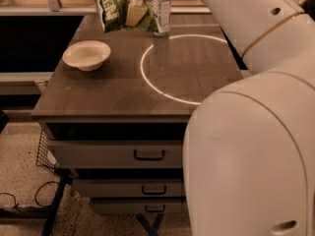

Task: Place green jalapeno chip bag into paper bowl

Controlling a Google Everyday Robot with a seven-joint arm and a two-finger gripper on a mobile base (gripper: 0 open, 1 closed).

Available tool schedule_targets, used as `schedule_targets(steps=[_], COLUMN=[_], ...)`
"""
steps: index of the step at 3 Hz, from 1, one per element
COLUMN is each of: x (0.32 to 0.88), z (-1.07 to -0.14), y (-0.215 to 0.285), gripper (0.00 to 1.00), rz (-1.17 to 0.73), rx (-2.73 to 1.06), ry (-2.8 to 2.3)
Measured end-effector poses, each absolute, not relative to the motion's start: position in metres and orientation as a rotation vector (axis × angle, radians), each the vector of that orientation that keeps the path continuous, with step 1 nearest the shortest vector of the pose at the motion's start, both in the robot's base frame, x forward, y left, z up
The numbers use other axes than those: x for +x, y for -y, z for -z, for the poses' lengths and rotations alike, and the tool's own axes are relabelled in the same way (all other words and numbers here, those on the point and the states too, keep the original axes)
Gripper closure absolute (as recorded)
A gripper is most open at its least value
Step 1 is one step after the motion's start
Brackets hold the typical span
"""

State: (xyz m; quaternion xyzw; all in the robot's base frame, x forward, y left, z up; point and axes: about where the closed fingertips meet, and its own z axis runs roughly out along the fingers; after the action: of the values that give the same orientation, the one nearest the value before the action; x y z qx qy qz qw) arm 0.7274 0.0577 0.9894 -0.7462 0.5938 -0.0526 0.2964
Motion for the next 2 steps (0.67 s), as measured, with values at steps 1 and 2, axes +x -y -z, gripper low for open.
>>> schedule_targets(steps=[1, 2], x=[0.742, 0.755], z=[-0.985, -0.978], y=[-0.086, -0.116], gripper=[1.0, 1.0], rz=[0.143, 0.13], rx=[-1.978, -2.013], ry=[-1.534, -1.467])
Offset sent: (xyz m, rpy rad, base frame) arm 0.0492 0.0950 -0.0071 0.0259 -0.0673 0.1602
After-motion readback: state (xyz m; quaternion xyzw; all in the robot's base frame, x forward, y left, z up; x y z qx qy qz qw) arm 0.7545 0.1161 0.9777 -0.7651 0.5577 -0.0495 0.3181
